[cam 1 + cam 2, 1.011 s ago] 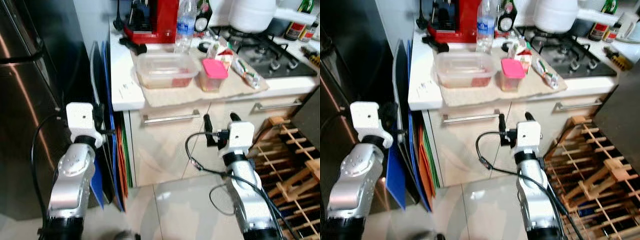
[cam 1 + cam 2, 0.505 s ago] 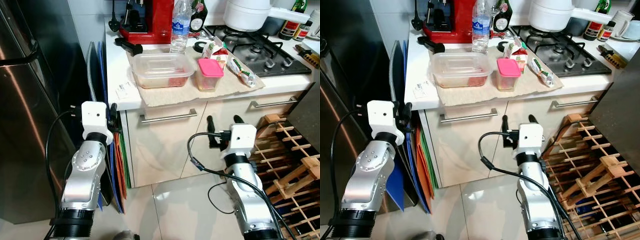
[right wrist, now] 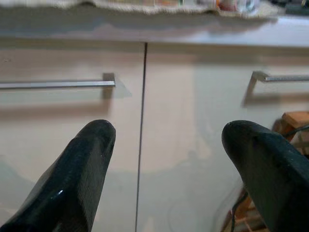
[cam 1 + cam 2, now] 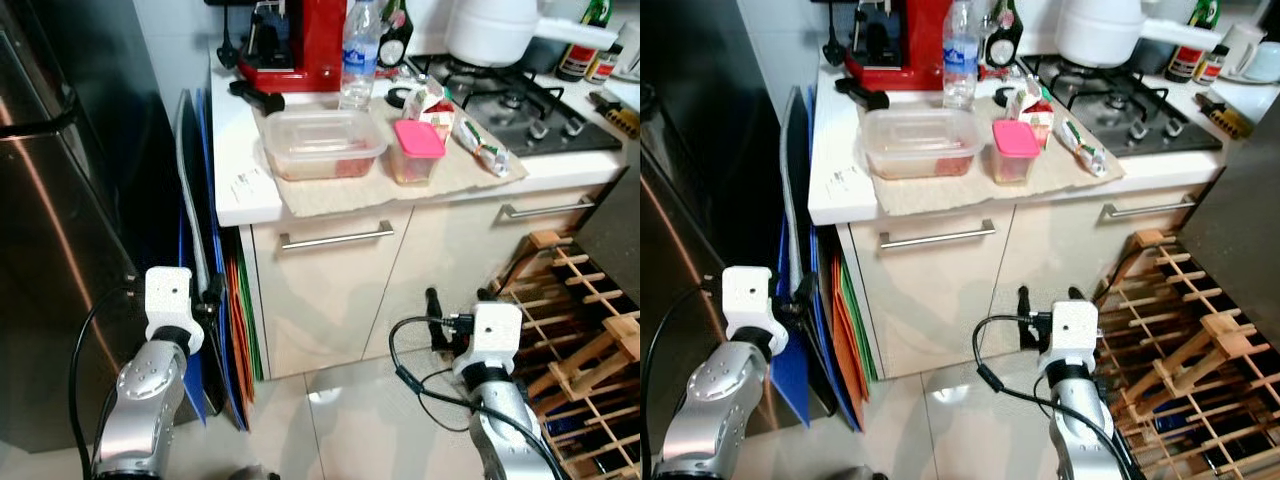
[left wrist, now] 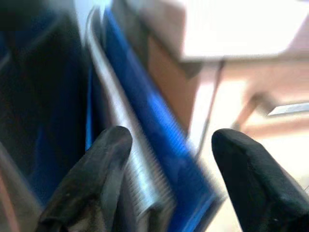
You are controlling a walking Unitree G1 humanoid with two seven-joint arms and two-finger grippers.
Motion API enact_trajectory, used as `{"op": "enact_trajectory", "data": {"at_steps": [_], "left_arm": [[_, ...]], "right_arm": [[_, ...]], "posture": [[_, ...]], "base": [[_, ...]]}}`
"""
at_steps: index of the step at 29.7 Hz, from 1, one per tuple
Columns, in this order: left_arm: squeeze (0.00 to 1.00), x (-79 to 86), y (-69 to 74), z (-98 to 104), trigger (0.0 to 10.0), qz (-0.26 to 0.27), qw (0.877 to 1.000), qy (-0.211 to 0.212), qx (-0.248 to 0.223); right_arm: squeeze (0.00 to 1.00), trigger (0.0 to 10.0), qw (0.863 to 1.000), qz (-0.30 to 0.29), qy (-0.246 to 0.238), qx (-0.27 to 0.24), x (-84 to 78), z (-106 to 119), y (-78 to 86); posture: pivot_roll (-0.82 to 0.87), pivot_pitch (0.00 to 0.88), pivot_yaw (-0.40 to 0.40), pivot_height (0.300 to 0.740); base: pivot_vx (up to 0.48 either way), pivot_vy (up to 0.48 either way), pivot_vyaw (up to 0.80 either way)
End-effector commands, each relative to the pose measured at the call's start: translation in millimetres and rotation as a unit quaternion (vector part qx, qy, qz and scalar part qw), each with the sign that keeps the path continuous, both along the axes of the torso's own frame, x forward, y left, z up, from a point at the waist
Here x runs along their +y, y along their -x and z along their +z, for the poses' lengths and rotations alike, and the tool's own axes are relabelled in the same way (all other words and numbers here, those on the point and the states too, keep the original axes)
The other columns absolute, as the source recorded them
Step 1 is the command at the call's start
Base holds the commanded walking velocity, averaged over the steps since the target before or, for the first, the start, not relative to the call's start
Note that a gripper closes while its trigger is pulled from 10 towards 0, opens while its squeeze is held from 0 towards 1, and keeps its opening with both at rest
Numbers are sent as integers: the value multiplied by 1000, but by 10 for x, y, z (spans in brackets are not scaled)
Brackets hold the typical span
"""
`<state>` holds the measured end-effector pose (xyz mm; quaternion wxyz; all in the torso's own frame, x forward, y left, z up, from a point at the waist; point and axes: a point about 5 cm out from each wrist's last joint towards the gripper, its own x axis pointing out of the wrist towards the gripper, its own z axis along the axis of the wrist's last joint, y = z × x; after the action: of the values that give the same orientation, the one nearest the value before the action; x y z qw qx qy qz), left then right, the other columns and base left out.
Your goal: Restocking fridge
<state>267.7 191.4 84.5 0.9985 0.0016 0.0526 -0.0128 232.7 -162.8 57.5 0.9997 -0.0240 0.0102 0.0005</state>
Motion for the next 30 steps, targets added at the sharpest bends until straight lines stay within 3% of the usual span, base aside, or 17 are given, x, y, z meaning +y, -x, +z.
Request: {"op": "enact_trajectory", "data": {"at_steps": [1, 5, 12, 13, 14, 18, 24, 30], "left_arm": [[1000, -87, -63, 161, 10000, -17, 999, 5, -38], [1000, -147, -112, 415, 10000, -28, 995, 7, -96], [1000, -231, -134, 507, 10000, -49, 992, 1, -117], [110, -257, -145, 523, 10000, -56, 991, -1, -120], [0, -274, -152, 535, 10000, -61, 991, -1, -122], [0, -328, -231, 671, 10000, -54, 989, -12, -138], [0, -433, -290, 915, 10000, -58, 978, -11, -198], [0, -466, -370, 1124, 10000, -62, 969, -16, -240]], "right_arm": [[0, 10000, 1000, -3, 0, -22, 1, 103, -38], [0, 10000, 998, -6, 0, -56, 13, 271, -109], [0, 10000, 997, -12, 9, -75, 12, 344, -110], [0, 10000, 997, -14, 10, -79, 13, 360, -127], [0, 10000, 997, -16, 11, -80, 14, 372, -138], [0, 10000, 993, -28, 24, -111, -8, 520, -212], [0, 10000, 977, -57, 57, -196, -100, 947, -342], [0, 10000, 975, -71, 58, -201, -159, 995, -396]], "posture": [[78, 0, -15, 740], [78, 0, -16, 740], [86, 0, -17, 740], [87, 0, -16, 740], [87, 0, -16, 740], [90, 0, -16, 740], [80, 0, -10, 740], [75, 0, -2, 740]], "base": [[0, 0, 0], [0, 0, 0], [0, 0, 0], [0, 0, 0], [270, 0, 0], [414, 0, 0], [464, 0, 0], [464, 0, 0]]}}
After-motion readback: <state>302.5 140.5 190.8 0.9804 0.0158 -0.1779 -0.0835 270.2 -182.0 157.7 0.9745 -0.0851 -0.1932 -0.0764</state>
